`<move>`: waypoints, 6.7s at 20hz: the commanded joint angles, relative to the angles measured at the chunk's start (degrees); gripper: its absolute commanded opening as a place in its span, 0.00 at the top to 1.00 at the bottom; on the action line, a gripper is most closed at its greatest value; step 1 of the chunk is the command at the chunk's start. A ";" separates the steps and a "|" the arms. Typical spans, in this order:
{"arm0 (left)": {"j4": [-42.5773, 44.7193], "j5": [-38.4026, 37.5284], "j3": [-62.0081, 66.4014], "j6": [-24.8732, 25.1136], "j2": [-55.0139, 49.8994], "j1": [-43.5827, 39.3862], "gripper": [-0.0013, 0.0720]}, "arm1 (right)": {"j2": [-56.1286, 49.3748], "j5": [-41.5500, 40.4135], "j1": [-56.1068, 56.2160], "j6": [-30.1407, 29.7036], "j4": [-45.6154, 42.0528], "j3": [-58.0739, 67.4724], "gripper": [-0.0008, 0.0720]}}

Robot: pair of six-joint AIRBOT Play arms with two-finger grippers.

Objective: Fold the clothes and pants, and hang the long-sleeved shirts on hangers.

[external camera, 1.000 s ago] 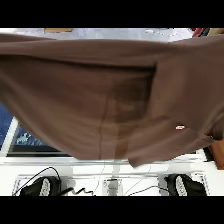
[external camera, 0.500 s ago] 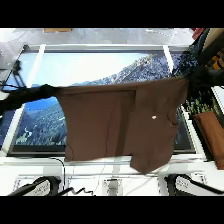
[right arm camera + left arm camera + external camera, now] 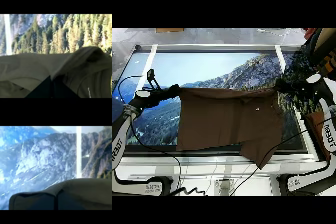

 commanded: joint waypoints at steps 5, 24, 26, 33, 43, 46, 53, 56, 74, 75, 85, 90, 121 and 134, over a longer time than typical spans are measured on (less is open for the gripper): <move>8.41 -23.43 0.31 -3.89 -0.70 6.71 0.97 | -1.20 13.25 0.07 0.44 -10.34 0.22 0.97; 11.52 -31.93 0.33 -1.40 -2.10 9.29 0.04 | 0.28 21.94 -0.07 2.05 -23.02 0.22 0.51; 11.54 -32.52 0.35 -1.42 -0.74 12.37 0.04 | 2.27 23.39 -0.96 1.62 -25.70 0.22 0.53; 11.72 -37.94 0.33 0.39 11.21 20.61 0.04 | 13.62 35.89 -14.23 -3.21 -19.43 -7.56 0.68; 6.56 -37.27 0.31 2.08 15.61 19.67 0.04 | 28.33 37.53 -22.80 -14.80 -4.81 -51.49 0.68; 6.32 -37.31 0.31 2.05 15.61 19.17 0.04 | 28.33 32.61 -22.80 -14.99 -7.26 -55.23 0.55; 6.34 -37.29 0.31 2.08 15.58 18.73 0.04 | 26.64 22.80 -22.80 -15.85 -10.34 -57.24 0.53; 6.32 -37.29 0.31 2.05 15.47 18.67 0.04 | 24.44 18.18 -22.69 -18.78 -7.93 -58.25 0.54; 16.44 -44.46 -1.88 -3.06 15.56 20.87 0.97 | 51.60 24.59 -20.63 -20.83 2.71 -49.37 0.98; 18.84 -45.48 -4.13 -3.80 16.02 20.92 0.97 | 53.44 23.98 -20.63 -20.90 2.62 -49.37 0.98; 25.00 -47.63 -32.76 -4.00 25.33 24.81 0.27 | 55.39 21.38 -20.63 -21.29 2.64 -49.37 0.97; 24.94 -41.79 -40.63 -2.82 25.31 24.72 0.32 | 55.39 21.24 -20.63 -21.29 2.64 -49.37 0.97; 8.20 -45.66 -19.28 2.05 31.39 8.81 0.97 | 55.47 17.31 -20.63 -20.94 17.33 -49.37 0.97; 5.27 -7.67 -15.80 -2.10 20.76 1.16 0.97 | 38.38 -42.53 5.44 -11.78 26.69 -46.12 0.97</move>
